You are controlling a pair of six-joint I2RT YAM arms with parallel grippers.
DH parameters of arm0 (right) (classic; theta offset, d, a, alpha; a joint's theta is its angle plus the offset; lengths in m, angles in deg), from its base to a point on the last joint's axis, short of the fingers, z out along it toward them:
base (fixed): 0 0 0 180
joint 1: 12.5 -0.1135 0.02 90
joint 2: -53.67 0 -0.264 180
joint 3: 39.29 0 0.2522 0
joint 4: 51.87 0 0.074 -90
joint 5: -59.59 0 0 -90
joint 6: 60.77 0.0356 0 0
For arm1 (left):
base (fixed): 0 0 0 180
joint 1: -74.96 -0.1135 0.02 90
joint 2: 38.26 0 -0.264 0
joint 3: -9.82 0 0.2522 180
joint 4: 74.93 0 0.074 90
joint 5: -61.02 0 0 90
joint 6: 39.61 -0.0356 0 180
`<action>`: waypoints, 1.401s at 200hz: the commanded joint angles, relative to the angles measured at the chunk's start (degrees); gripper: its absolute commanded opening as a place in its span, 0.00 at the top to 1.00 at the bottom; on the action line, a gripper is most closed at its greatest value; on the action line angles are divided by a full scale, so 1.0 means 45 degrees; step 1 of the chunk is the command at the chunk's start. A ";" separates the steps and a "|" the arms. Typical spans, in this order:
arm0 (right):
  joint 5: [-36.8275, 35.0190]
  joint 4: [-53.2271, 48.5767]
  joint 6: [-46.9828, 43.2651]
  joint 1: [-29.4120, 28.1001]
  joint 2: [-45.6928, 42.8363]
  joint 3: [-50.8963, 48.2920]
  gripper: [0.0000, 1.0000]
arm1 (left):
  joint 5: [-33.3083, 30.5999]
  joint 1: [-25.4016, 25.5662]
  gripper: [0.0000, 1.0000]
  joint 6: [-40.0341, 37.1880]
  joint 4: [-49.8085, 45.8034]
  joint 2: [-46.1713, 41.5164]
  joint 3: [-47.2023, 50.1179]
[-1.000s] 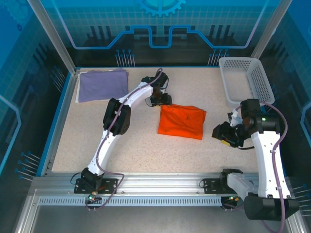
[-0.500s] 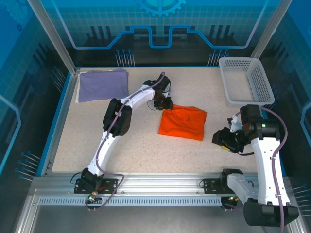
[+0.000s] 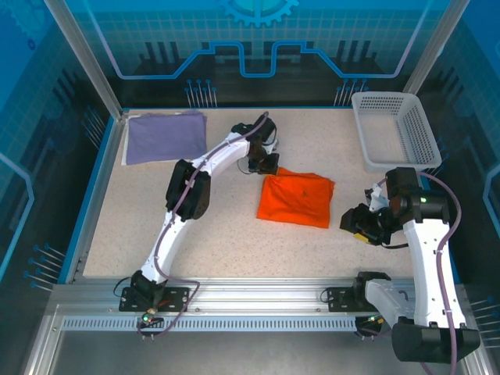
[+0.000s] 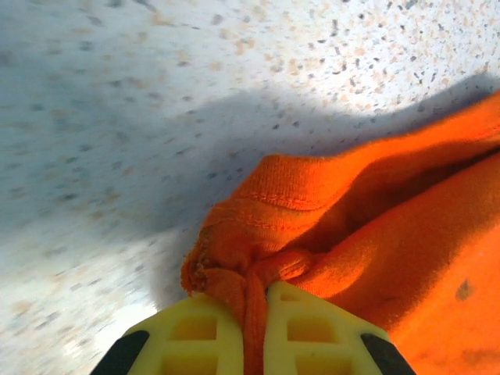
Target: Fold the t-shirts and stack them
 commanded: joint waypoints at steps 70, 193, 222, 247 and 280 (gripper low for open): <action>0.0763 0.0062 0.0139 0.0176 -0.0251 -0.0404 0.54 | -0.2667 -0.2906 1.00 -0.2406 -0.2586 -0.2065 -0.0658; 0.0958 0.0473 0.0671 -0.0180 0.0100 -0.0347 0.56 | -0.6301 -0.5139 1.00 -0.2547 -0.2079 -0.3011 -0.2191; 0.0893 0.0512 0.0789 -0.0309 0.0090 -0.0376 0.56 | -0.6480 -0.5412 1.00 -0.2658 -0.1835 -0.2996 -0.2503; 0.0861 0.0511 0.0881 -0.0383 0.0041 -0.0414 0.57 | -0.6690 -0.5515 1.00 -0.2714 -0.1630 -0.2770 -0.3119; 0.0856 0.0531 0.0960 -0.0488 0.0098 -0.0383 0.57 | -0.7372 -0.5608 1.00 -0.2857 -0.1381 -0.2552 -0.4093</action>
